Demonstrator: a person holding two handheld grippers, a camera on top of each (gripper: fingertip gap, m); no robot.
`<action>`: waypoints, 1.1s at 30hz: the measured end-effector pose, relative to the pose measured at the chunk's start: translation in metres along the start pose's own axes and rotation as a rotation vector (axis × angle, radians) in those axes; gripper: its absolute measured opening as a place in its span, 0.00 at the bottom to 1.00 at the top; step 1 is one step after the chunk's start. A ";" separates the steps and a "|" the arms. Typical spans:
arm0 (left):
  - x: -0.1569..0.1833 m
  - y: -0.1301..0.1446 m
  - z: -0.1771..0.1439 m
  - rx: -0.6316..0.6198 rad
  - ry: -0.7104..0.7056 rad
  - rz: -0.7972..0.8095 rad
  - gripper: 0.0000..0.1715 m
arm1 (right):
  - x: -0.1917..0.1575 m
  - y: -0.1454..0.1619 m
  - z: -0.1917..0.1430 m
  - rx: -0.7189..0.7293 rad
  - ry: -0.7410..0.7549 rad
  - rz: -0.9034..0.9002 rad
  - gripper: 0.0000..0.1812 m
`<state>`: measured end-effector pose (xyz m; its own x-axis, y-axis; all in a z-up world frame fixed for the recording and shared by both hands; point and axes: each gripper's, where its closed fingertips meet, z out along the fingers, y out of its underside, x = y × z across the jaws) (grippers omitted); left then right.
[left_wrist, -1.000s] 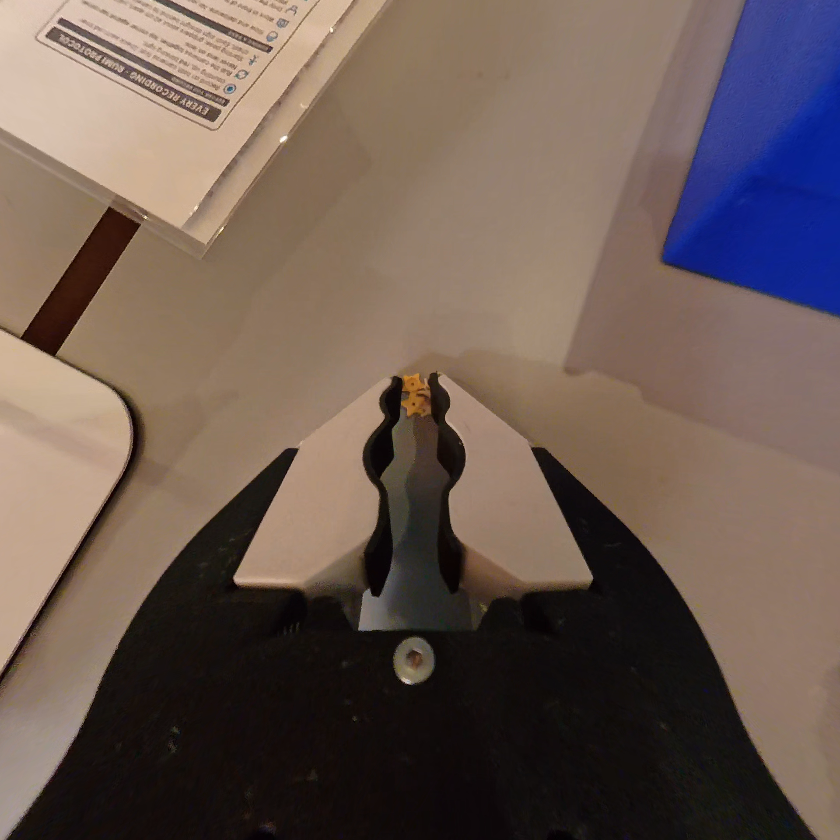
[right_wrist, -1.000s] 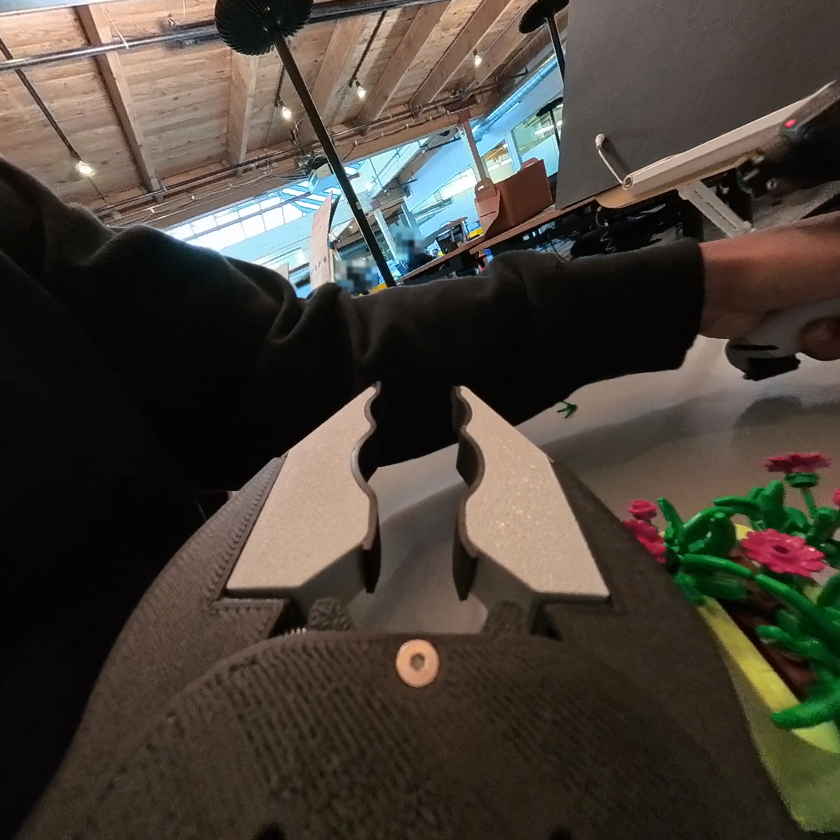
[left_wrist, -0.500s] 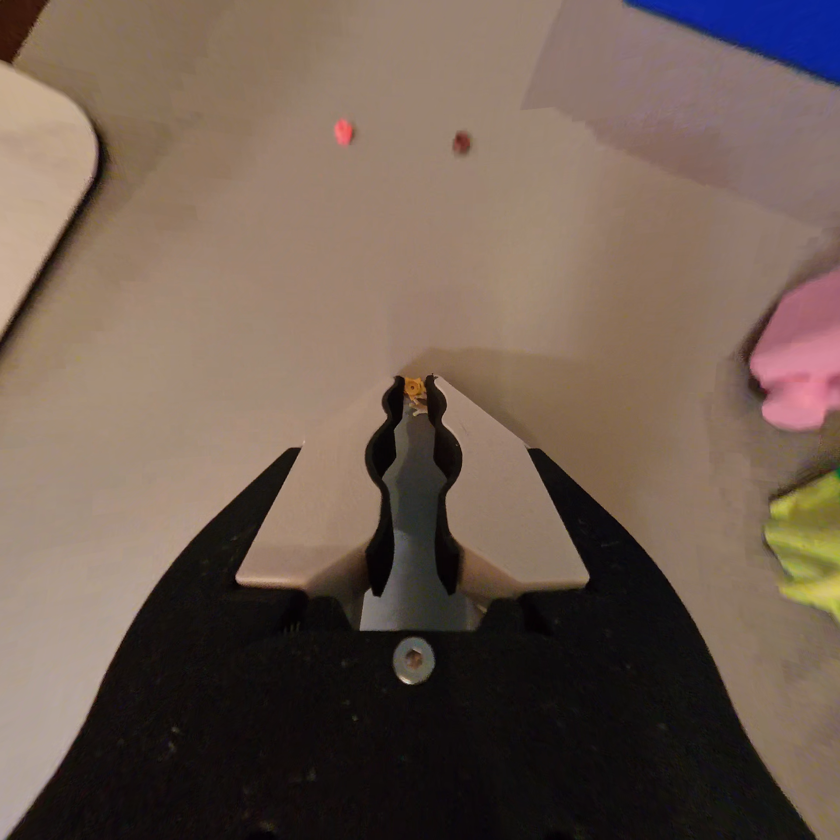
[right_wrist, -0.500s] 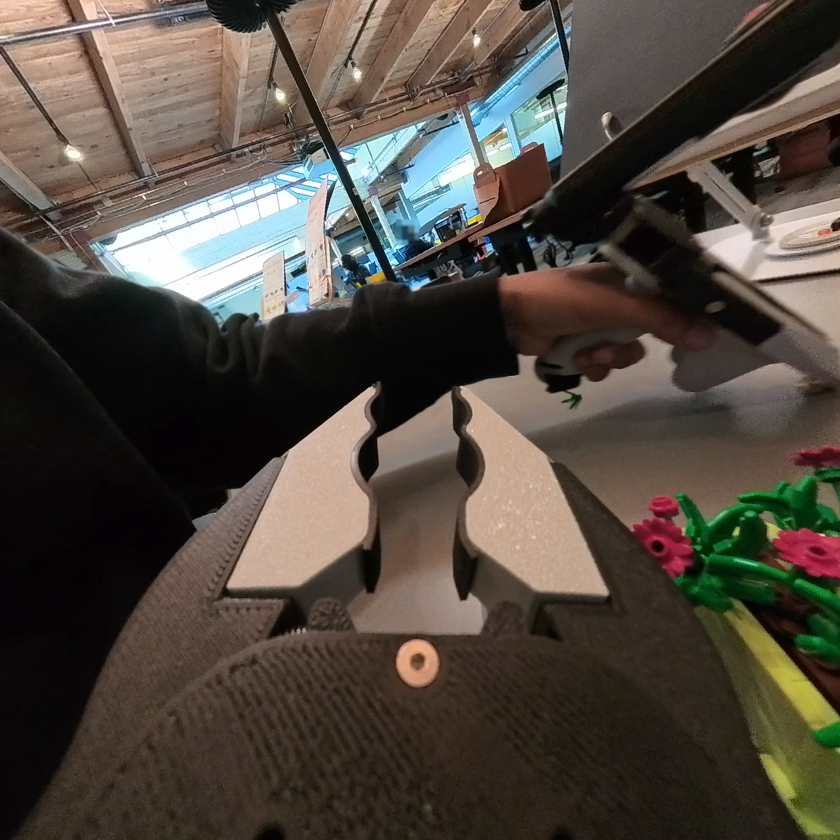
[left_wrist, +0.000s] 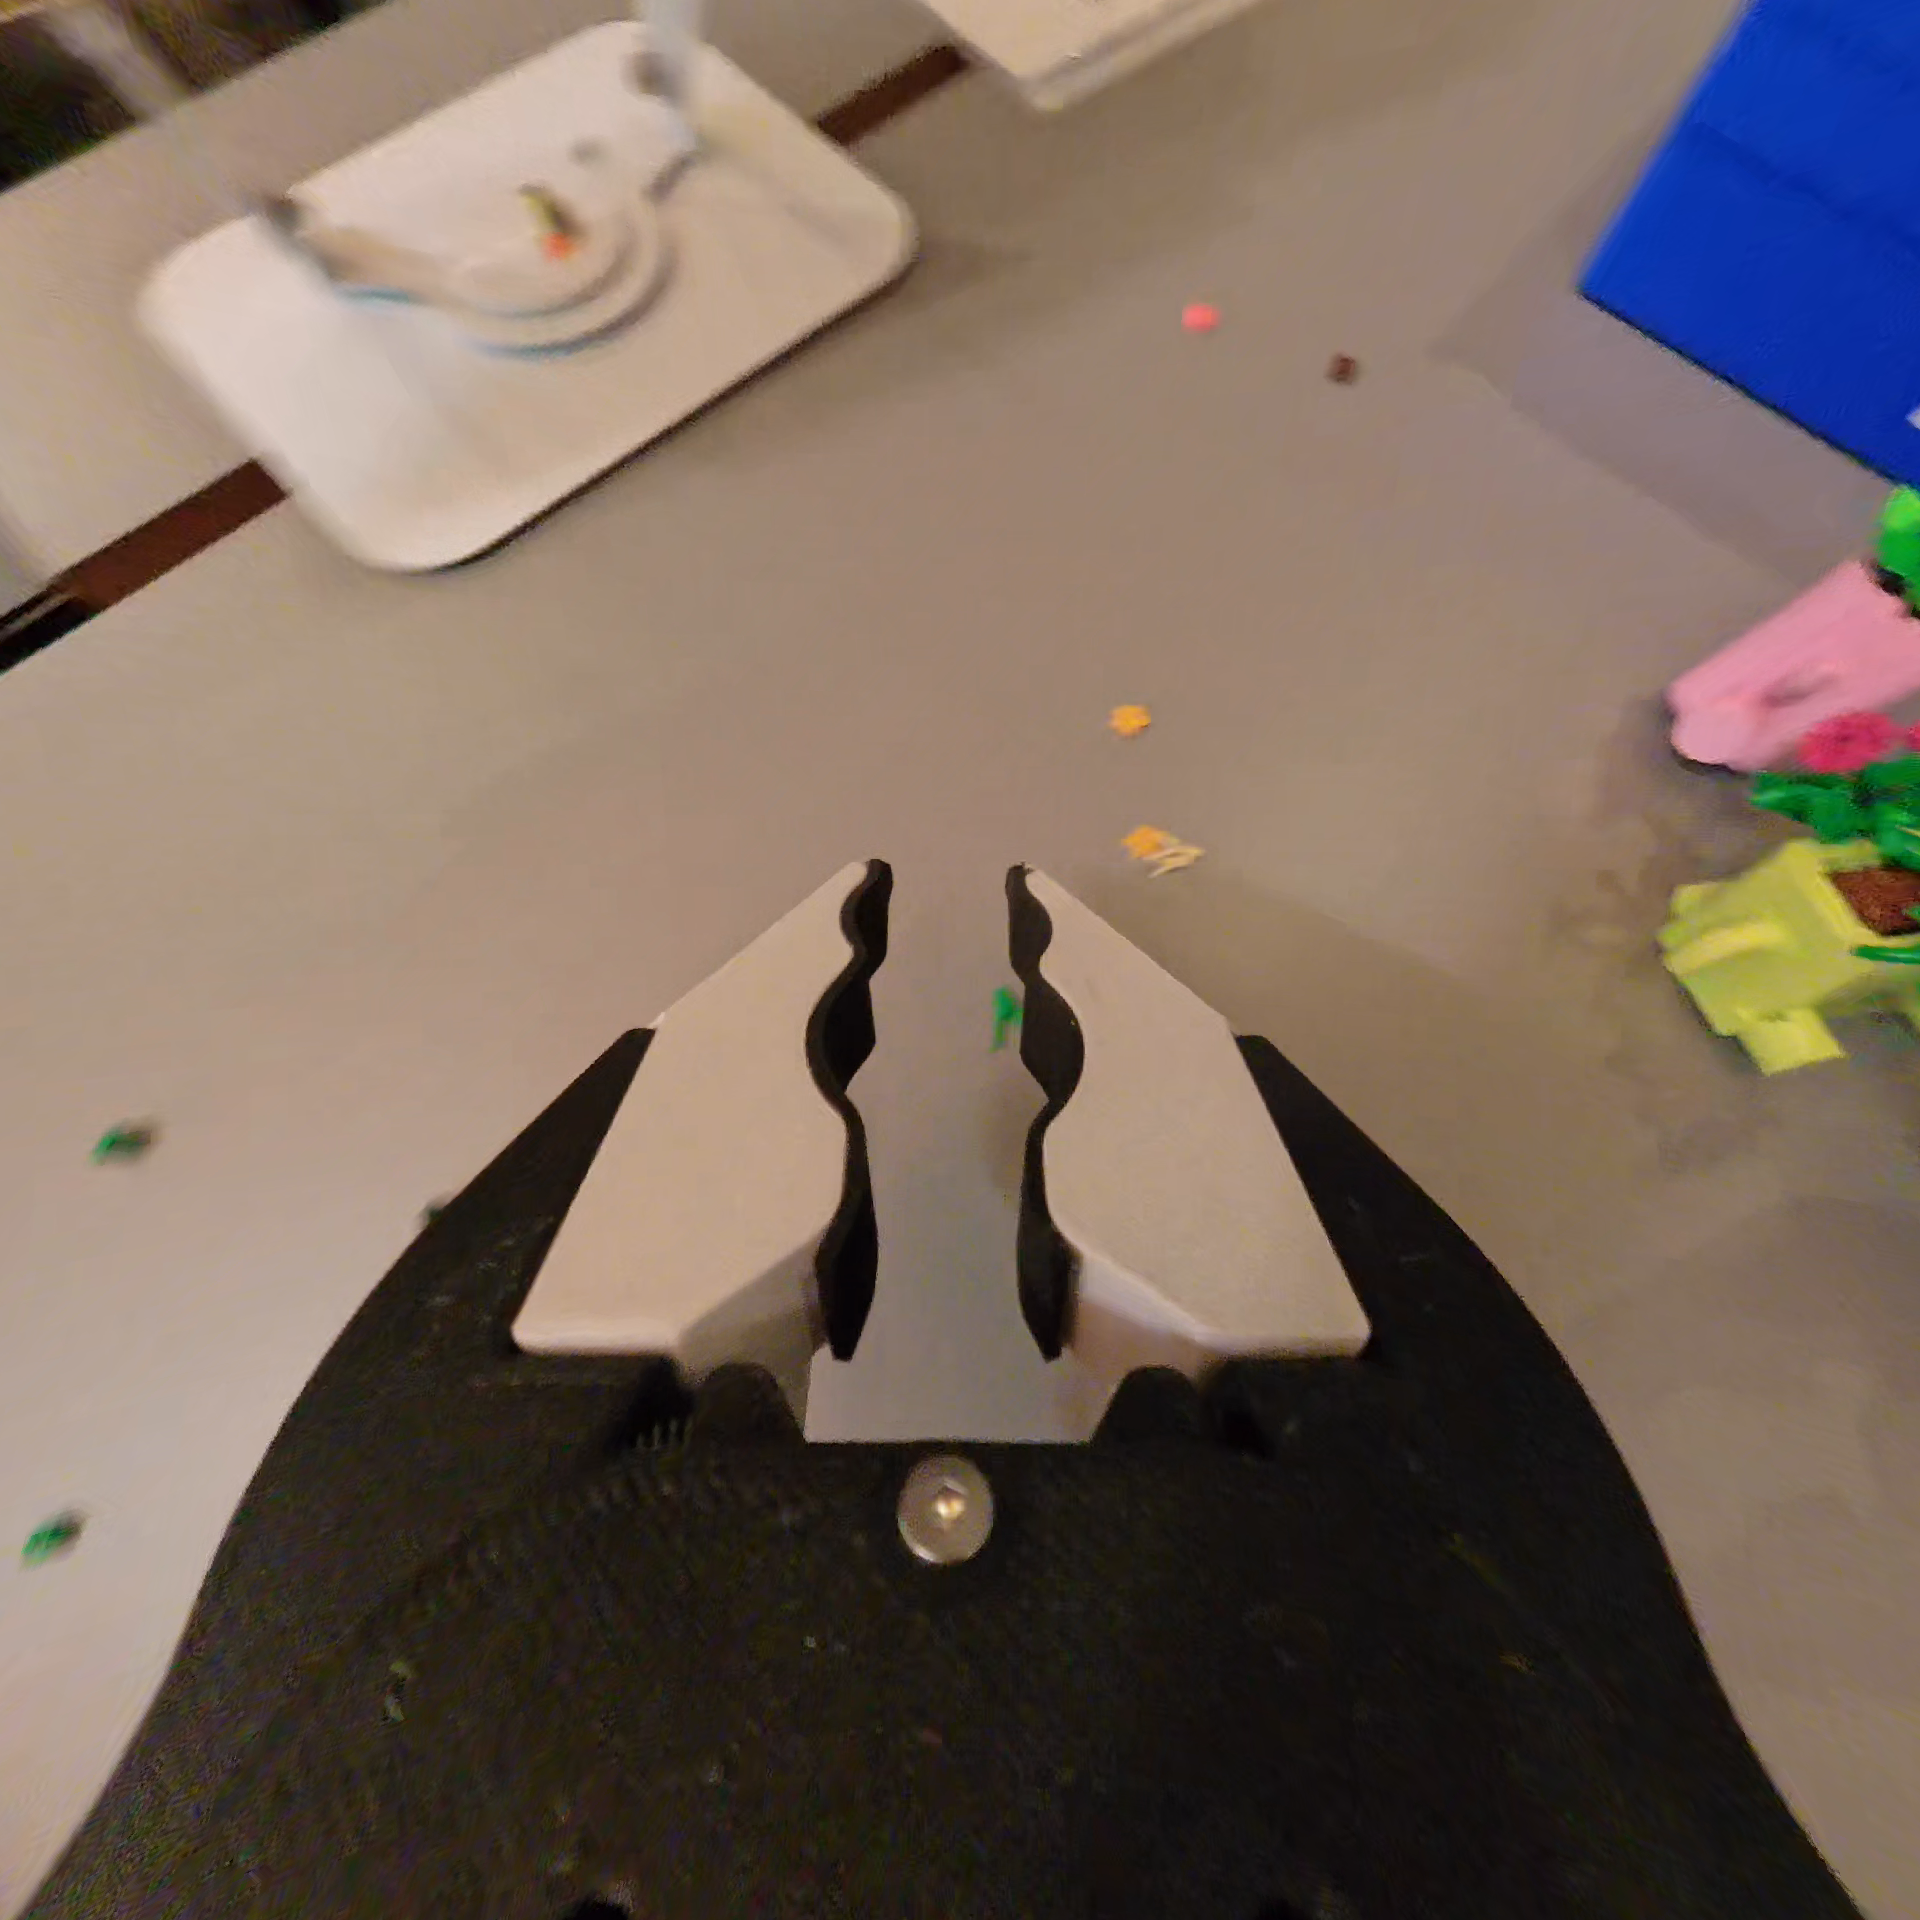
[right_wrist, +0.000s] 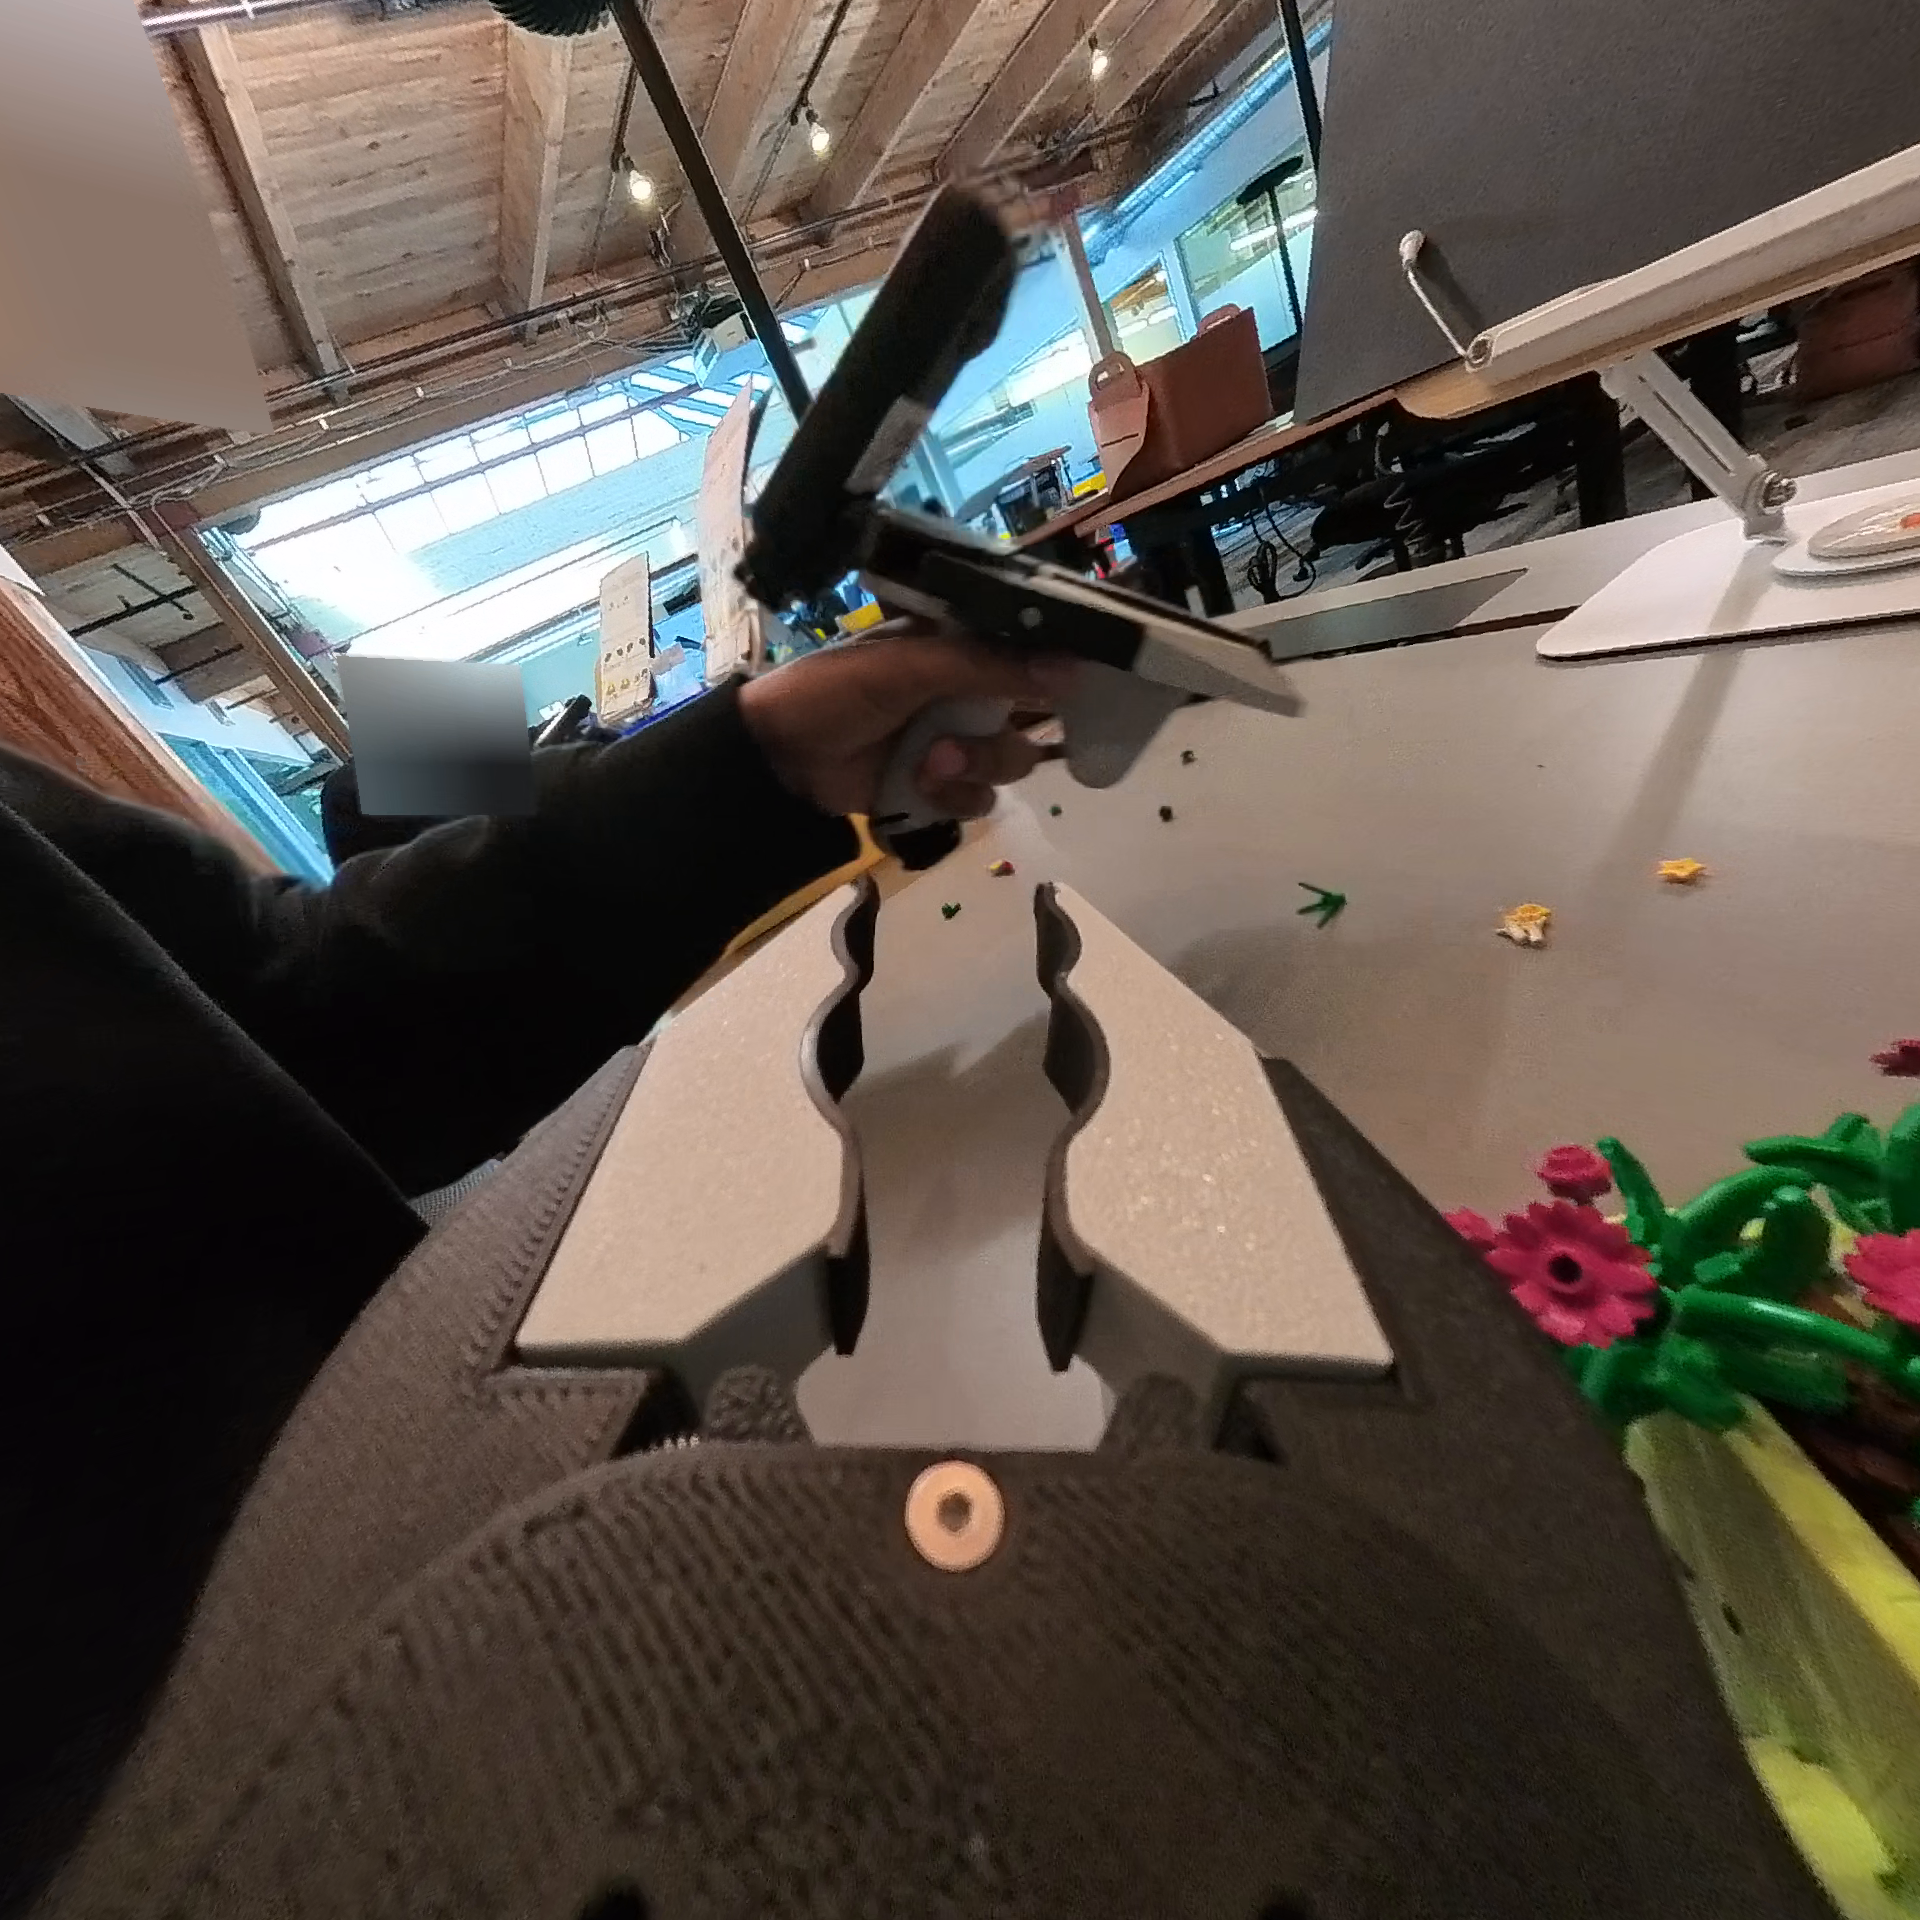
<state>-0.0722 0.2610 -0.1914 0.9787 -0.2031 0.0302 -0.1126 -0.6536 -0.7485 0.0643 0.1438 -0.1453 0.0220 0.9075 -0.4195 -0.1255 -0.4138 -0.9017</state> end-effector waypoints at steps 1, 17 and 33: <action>-0.016 0.006 -0.011 0.016 -0.049 -0.047 0.13 | 0.000 0.000 0.000 0.000 0.000 -0.004 0.16; -0.128 0.157 -0.101 -0.042 -0.427 -0.267 0.15 | -0.004 0.004 0.008 -0.021 0.000 -0.047 0.16; -0.137 0.155 -0.076 -0.055 -0.408 -0.285 0.04 | -0.003 0.002 0.007 -0.006 -0.009 -0.024 0.15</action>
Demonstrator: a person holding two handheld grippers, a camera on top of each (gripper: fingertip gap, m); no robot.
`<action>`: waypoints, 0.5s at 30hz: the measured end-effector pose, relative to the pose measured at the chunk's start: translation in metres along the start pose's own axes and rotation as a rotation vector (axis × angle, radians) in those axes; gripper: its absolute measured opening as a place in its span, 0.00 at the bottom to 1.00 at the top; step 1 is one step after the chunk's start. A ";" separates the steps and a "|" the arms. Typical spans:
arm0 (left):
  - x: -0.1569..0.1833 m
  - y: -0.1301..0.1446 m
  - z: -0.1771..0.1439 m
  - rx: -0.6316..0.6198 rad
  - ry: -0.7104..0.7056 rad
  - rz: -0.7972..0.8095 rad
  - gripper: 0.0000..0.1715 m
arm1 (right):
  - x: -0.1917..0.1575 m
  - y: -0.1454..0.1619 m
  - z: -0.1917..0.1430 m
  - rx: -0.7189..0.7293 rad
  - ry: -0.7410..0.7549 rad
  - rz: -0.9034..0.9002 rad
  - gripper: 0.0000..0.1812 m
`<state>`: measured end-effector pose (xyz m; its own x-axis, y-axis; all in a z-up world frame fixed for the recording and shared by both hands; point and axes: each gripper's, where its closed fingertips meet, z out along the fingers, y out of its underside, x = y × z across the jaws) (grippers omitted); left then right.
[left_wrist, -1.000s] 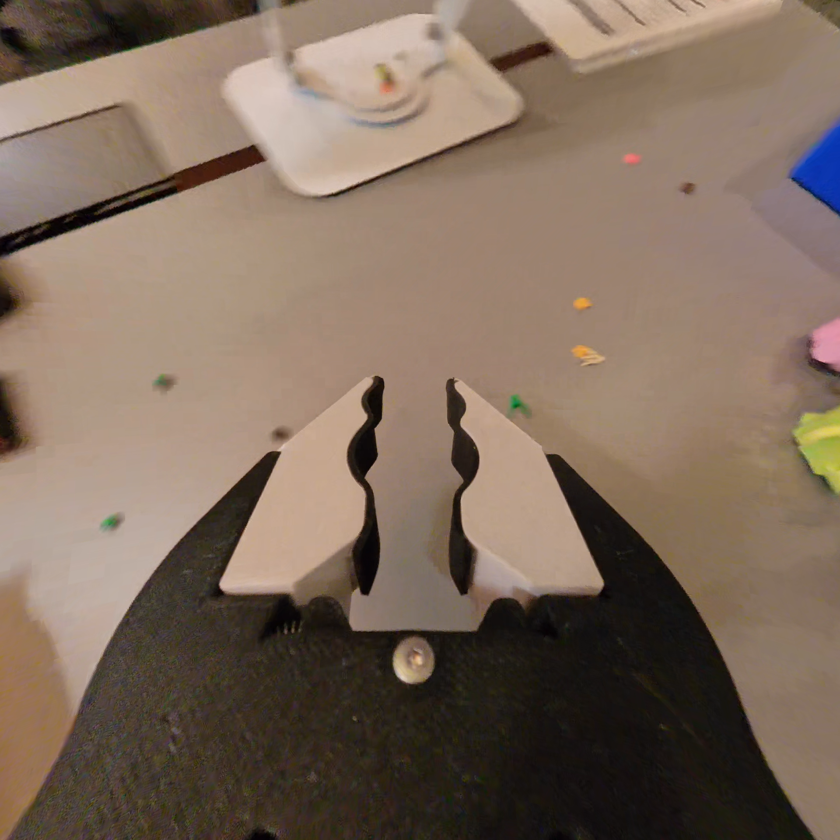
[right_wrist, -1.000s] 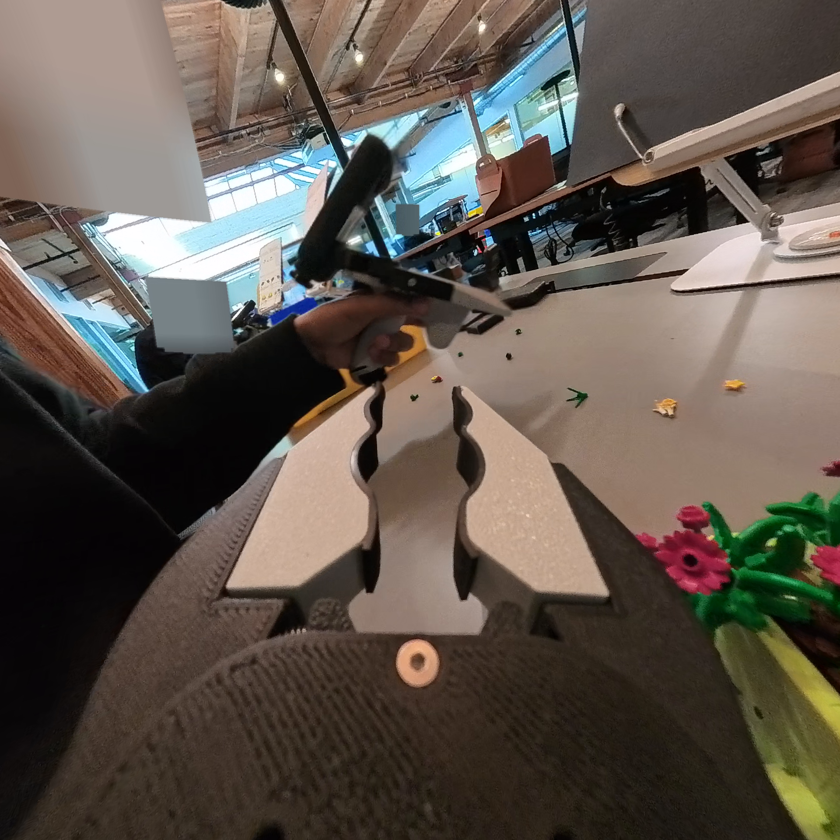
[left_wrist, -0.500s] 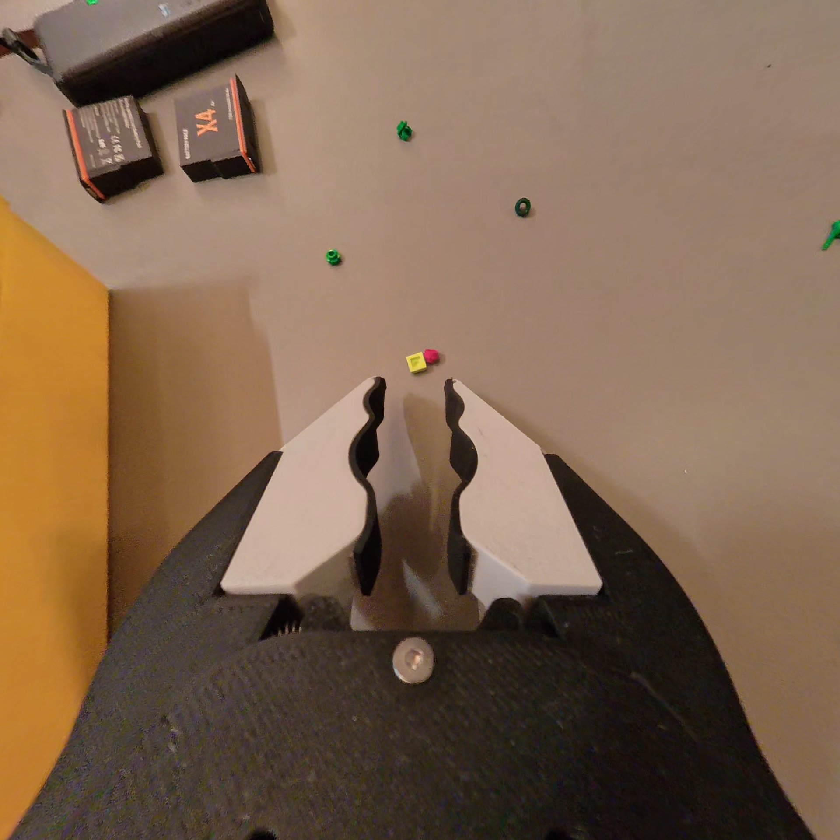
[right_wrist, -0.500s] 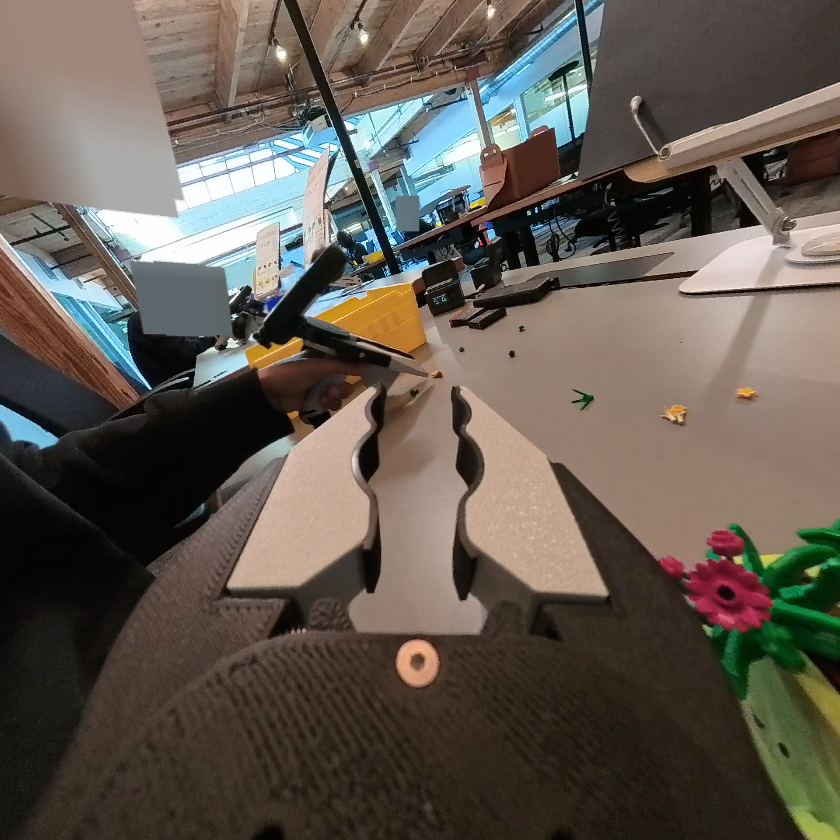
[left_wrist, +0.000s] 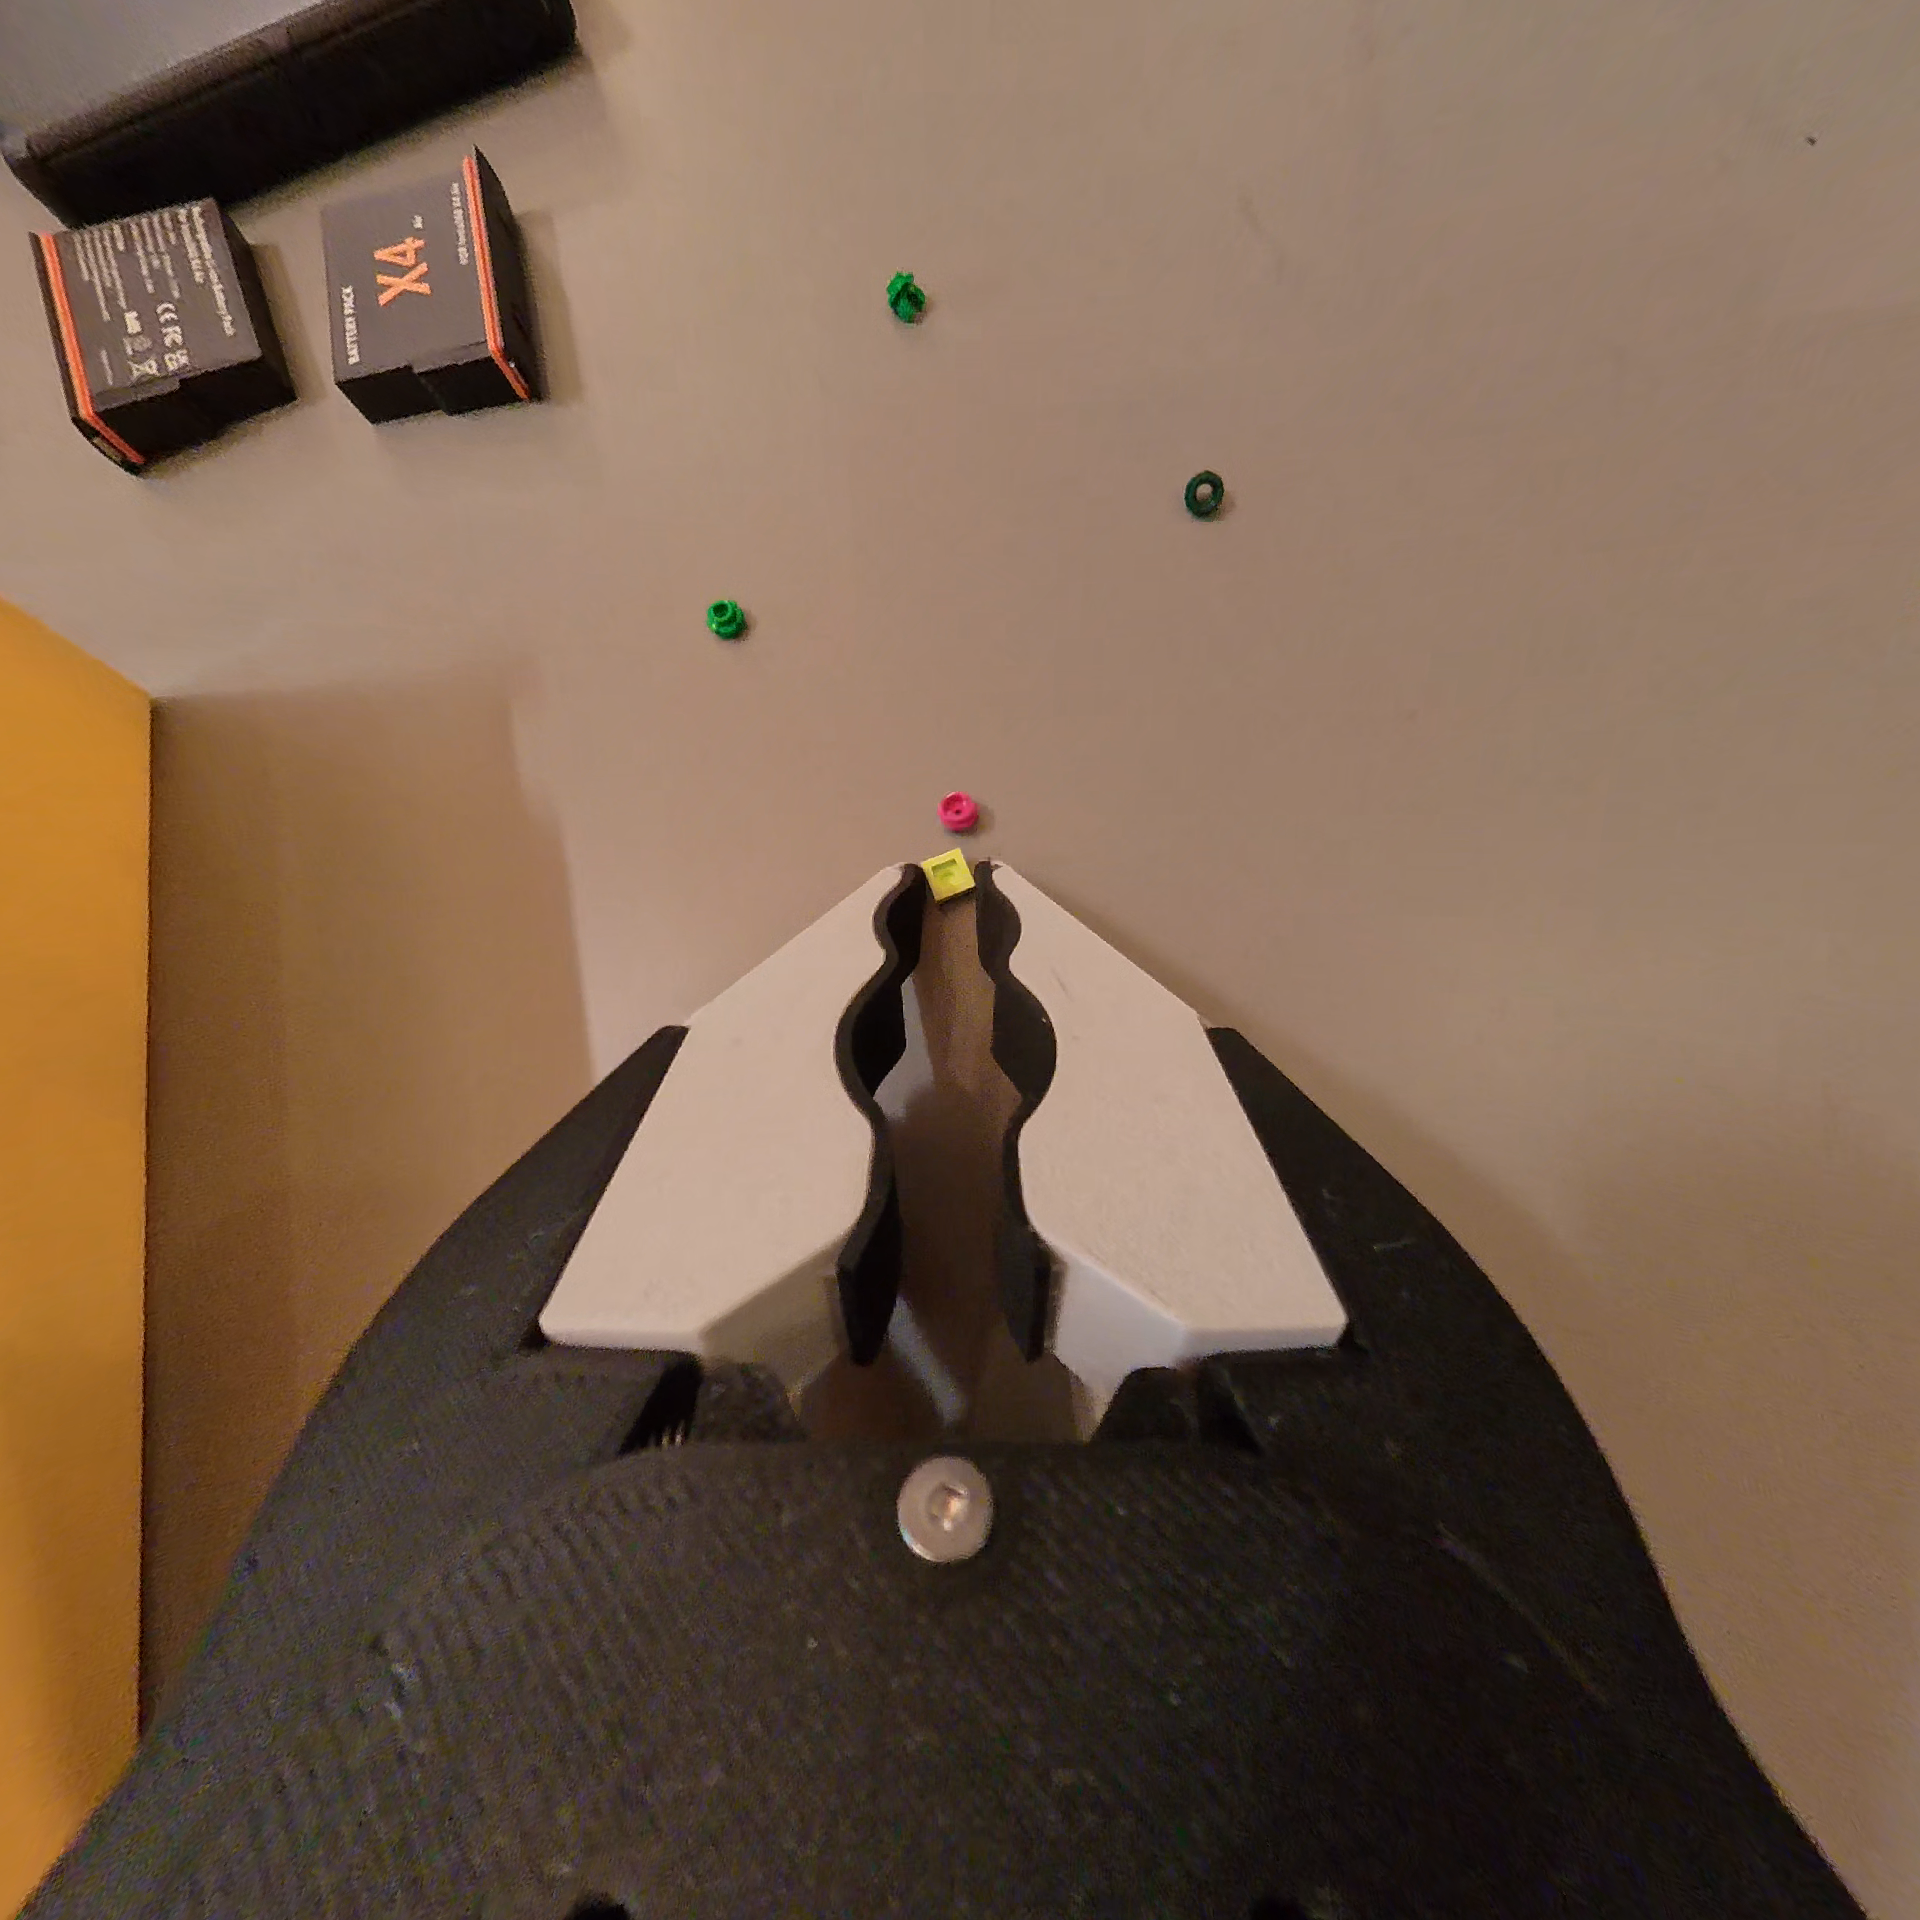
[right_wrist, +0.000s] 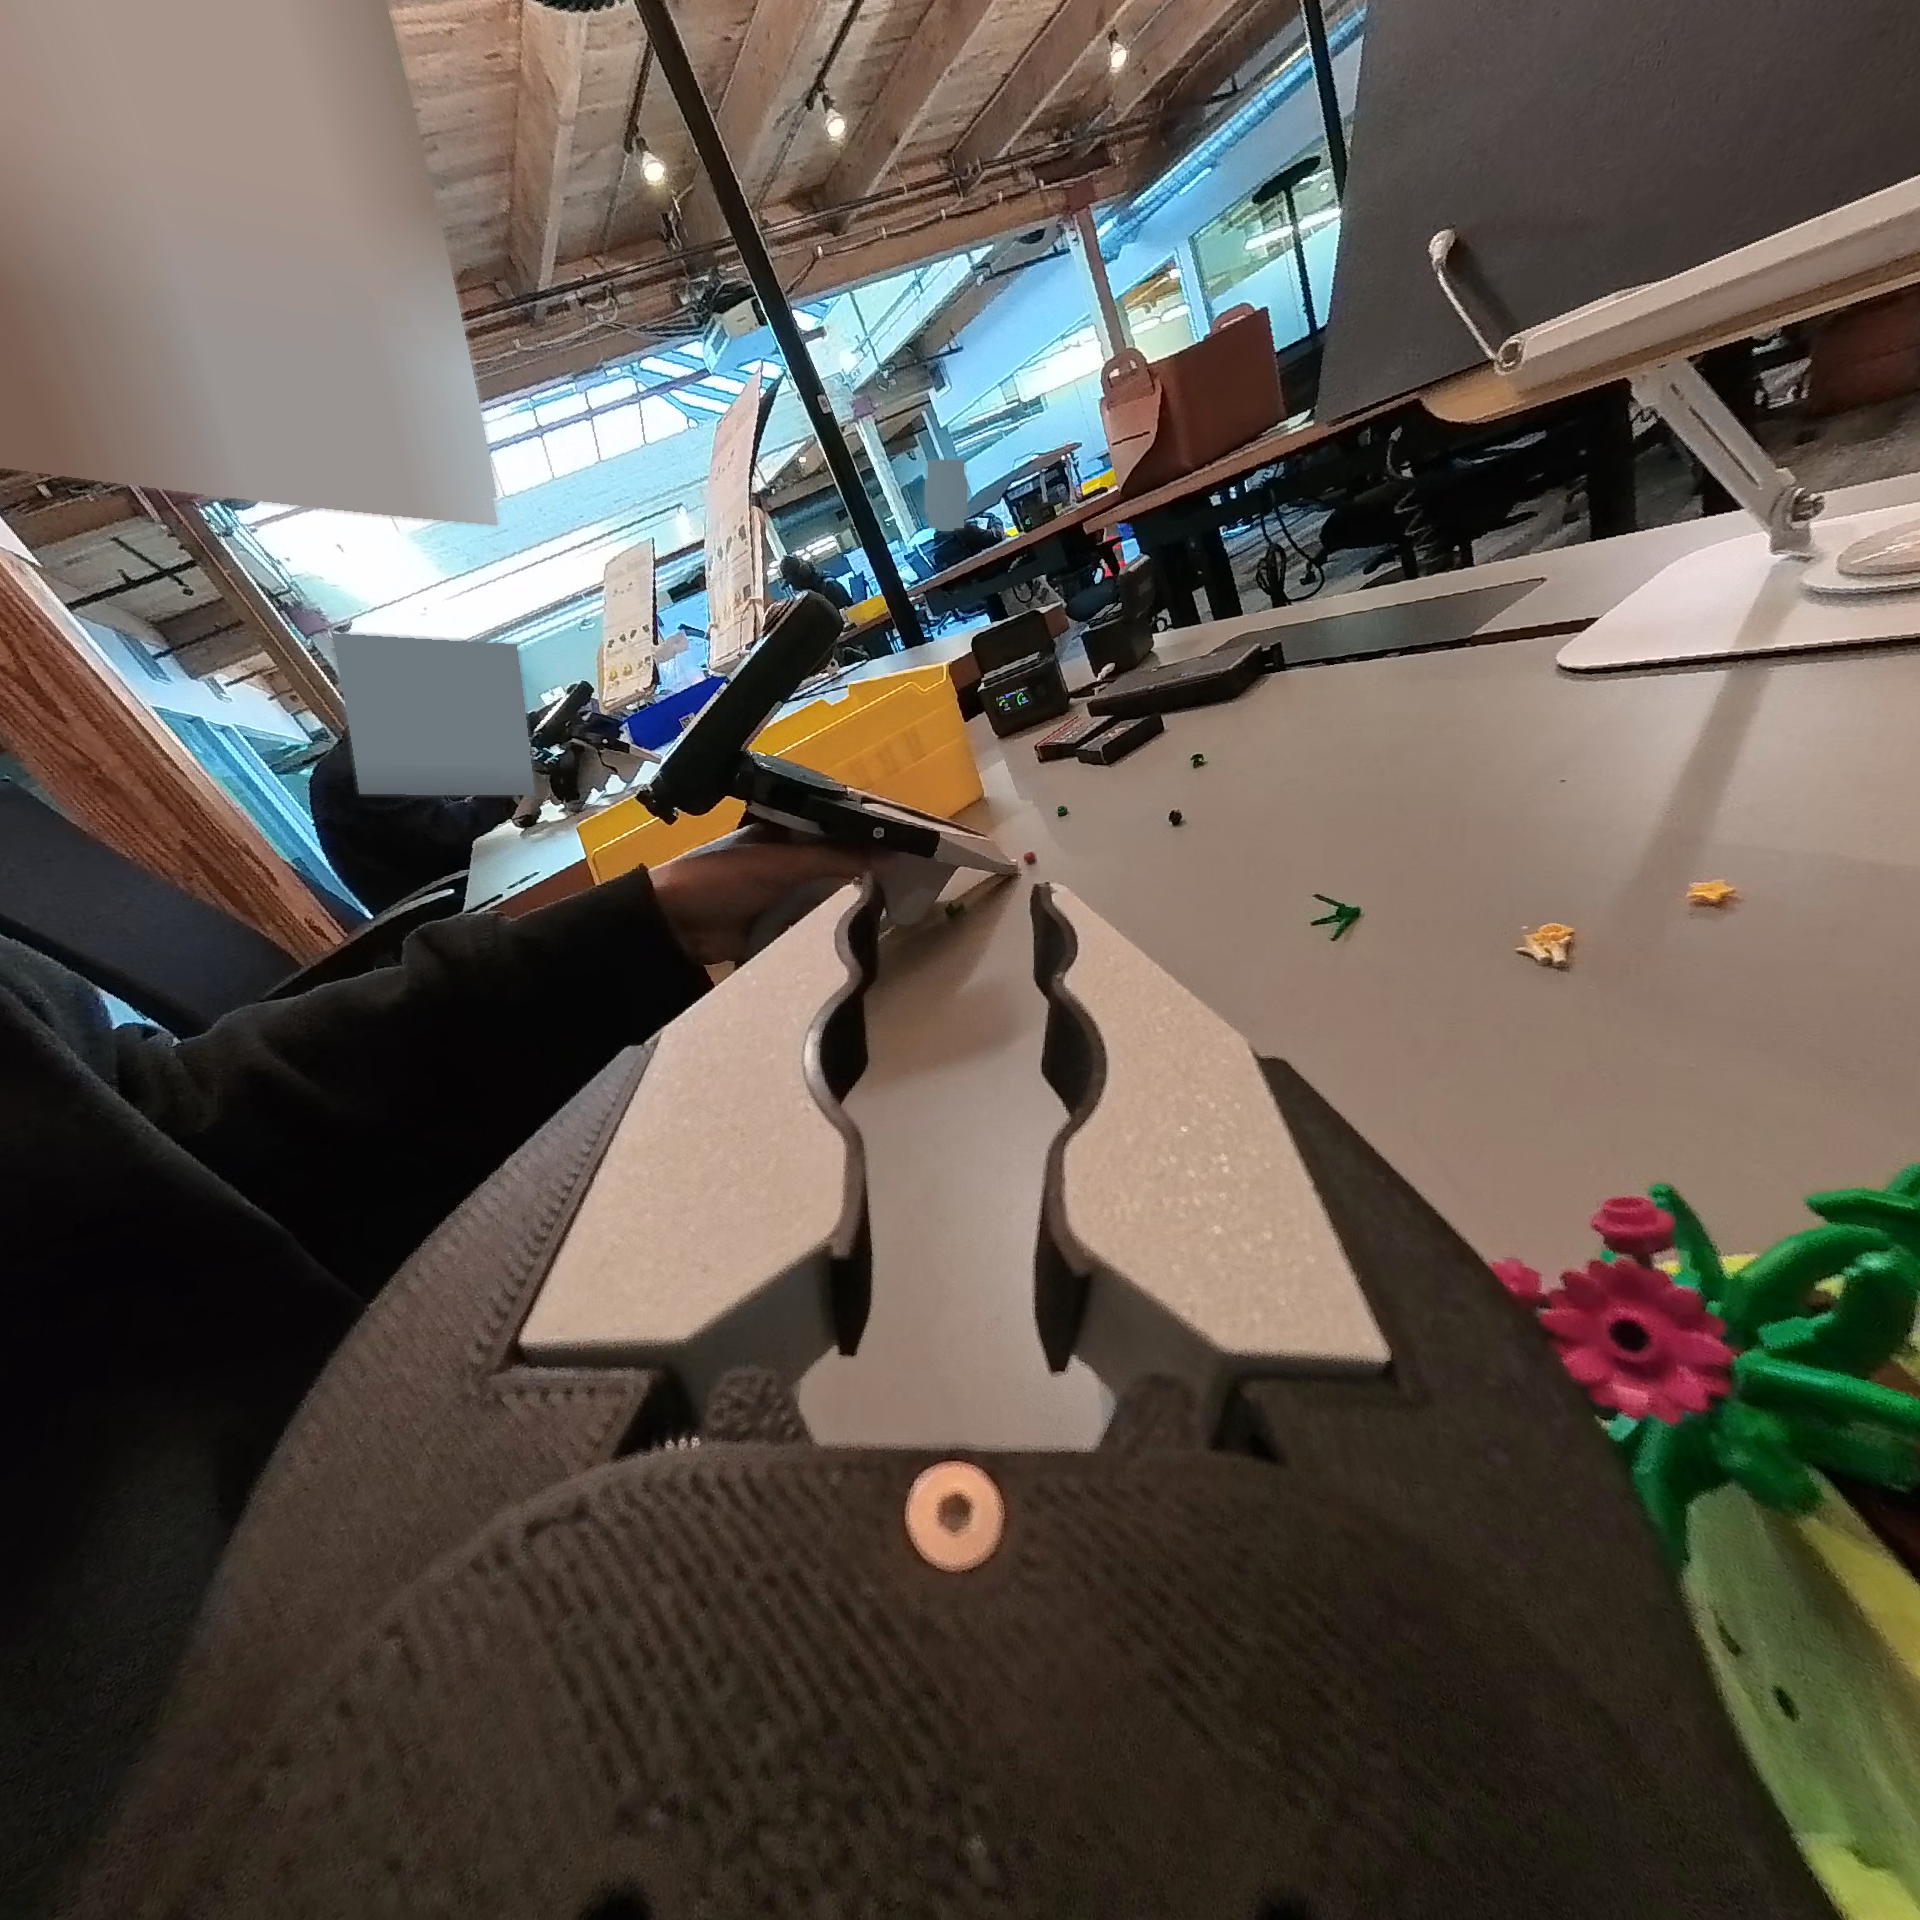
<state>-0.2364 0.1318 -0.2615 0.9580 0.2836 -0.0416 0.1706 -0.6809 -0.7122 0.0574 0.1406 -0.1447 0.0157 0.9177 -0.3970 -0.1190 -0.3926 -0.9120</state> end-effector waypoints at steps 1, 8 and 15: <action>0.001 -0.001 0.000 0.003 0.004 0.004 0.04 | 0.000 0.000 0.000 0.001 0.000 0.001 0.15; 0.037 -0.013 0.002 0.007 0.088 0.081 0.03 | 0.000 0.000 0.000 -0.001 0.000 -0.001 0.15; 0.158 -0.040 0.005 0.050 0.324 0.228 0.03 | 0.000 0.000 0.000 0.000 -0.003 0.003 0.15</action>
